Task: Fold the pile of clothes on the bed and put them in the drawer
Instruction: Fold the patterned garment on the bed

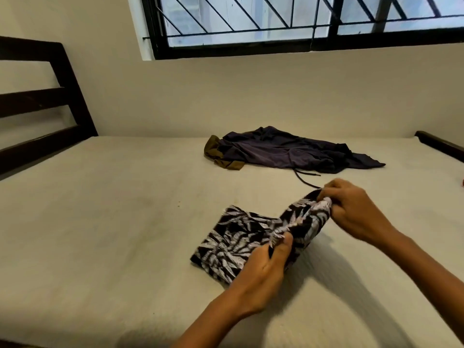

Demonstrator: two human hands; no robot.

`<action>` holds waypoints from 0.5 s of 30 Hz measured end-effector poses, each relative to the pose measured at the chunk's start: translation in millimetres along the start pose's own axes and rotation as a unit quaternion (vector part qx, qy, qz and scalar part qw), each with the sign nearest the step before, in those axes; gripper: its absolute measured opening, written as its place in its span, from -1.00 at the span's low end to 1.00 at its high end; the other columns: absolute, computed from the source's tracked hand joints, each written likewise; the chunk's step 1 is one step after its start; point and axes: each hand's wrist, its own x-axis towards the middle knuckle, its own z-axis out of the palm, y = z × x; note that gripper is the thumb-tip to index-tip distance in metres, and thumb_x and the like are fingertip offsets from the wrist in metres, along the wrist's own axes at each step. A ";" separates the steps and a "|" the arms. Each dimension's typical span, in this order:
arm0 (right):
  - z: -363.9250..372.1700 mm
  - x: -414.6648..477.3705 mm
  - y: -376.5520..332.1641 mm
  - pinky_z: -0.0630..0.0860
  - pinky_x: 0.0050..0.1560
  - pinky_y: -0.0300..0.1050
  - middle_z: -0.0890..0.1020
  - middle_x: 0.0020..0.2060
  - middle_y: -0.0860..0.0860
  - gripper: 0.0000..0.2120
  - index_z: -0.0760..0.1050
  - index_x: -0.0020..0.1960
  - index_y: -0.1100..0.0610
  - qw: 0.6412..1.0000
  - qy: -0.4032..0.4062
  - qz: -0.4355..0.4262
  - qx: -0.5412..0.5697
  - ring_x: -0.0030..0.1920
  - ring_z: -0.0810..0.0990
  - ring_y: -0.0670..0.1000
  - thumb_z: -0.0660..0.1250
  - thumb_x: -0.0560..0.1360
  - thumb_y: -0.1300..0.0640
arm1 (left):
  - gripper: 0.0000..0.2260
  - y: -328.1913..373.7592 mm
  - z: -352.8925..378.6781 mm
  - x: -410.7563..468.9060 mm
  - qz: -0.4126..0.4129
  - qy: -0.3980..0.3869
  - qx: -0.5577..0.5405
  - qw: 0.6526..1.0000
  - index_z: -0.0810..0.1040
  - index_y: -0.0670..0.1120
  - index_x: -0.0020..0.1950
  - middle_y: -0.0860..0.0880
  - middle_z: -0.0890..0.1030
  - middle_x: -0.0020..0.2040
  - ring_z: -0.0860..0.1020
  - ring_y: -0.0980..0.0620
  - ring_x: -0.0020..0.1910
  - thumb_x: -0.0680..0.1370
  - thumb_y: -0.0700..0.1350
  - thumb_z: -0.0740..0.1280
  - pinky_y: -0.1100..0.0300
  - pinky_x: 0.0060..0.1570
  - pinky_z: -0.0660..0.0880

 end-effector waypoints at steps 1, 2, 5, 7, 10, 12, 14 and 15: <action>-11.9 1.0 -9.6 0.33 -0.18 -0.15 0.51 -0.10 0.06 -0.68 0.59 -0.11 0.21 1.000 0.016 0.000 -0.010 -0.07 0.47 0.09 0.12 0.37 0.10 | -0.71 4.5 -3.0 -1.6 -0.014 0.009 -0.041 0.999 0.36 0.34 0.07 0.42 0.50 -0.07 0.43 0.57 -0.16 0.46 0.27 -0.06 0.60 -0.09 0.33; -19.8 3.8 -19.2 0.29 -0.23 -0.16 0.50 -0.10 0.05 -0.74 0.56 -0.12 0.20 0.999 0.020 0.000 -0.033 -0.10 0.44 0.06 0.13 0.40 0.11 | -0.75 6.9 -7.6 -2.0 -0.029 0.014 -0.084 0.996 0.32 0.36 0.03 0.47 0.47 -0.09 0.42 0.57 -0.13 0.45 0.26 -0.06 0.61 -0.07 0.33; -14.1 19.0 -46.9 0.35 -0.13 -0.18 0.48 0.08 0.07 -0.85 0.52 0.01 0.18 0.998 0.026 -0.016 -0.047 0.02 0.45 0.06 0.25 0.47 0.25 | -0.66 3.5 -26.9 1.7 -0.086 0.068 -0.191 0.975 0.40 0.26 0.07 0.27 0.53 -0.05 0.51 0.29 -0.05 0.48 0.29 -0.07 0.42 -0.07 0.45; 8.9 27.5 -58.5 0.39 0.23 -0.10 0.36 0.35 0.09 -0.67 0.45 0.26 0.17 0.999 0.017 -0.031 -0.003 0.32 0.36 0.08 0.26 0.50 0.29 | -0.64 -13.4 -43.0 6.4 -0.120 0.145 -0.245 0.951 0.48 0.16 0.00 0.17 0.60 -0.11 0.56 0.18 -0.10 0.54 0.25 -0.04 0.29 -0.16 0.49; 57.9 23.9 -64.1 0.18 0.45 -0.03 0.10 0.51 0.03 -0.51 0.21 0.47 0.07 0.996 -0.053 -0.024 0.063 0.49 0.12 0.04 0.23 0.57 0.18 | -0.54 -46.9 -62.4 13.9 -0.192 0.296 -0.268 0.896 0.55 -0.03 -0.03 -0.09 0.65 -0.02 0.60 -0.09 -0.03 0.54 0.29 0.05 0.02 0.04 0.53; 94.3 11.8 -63.2 -0.04 0.51 0.00 -0.04 0.53 -0.03 -0.48 0.04 0.53 -0.01 0.990 -0.137 -0.039 0.011 0.52 -0.09 -0.01 0.06 0.61 -0.06 | -0.50 -64.0 -66.6 13.6 -0.243 0.372 -0.188 0.876 0.50 -0.15 0.12 -0.17 0.60 0.09 0.56 -0.18 0.06 0.55 0.26 0.12 -0.09 0.16 0.47; 121.6 -4.5 -59.5 -0.30 0.45 0.01 -0.22 0.49 -0.10 -0.29 -0.19 0.50 -0.11 0.977 -0.197 -0.065 -0.046 0.50 -0.28 -0.04 -0.38 0.43 -0.38 | -0.46 -70.6 -67.8 12.2 -0.256 0.420 -0.059 0.869 0.25 -0.18 0.42 -0.21 0.39 0.36 0.37 -0.21 0.33 0.57 0.11 0.21 -0.10 0.33 0.32; 130.9 -10.6 -56.2 -0.36 0.41 0.02 -0.29 0.45 -0.13 -0.18 -0.28 0.46 -0.15 0.976 -0.202 -0.065 -0.053 0.49 -0.32 -0.04 -0.56 0.26 -0.44 | -0.38 -66.8 -67.0 10.4 -0.244 0.422 0.020 0.873 0.08 -0.15 0.51 -0.19 0.18 0.50 0.18 -0.19 0.46 0.57 0.06 0.24 -0.08 0.43 0.16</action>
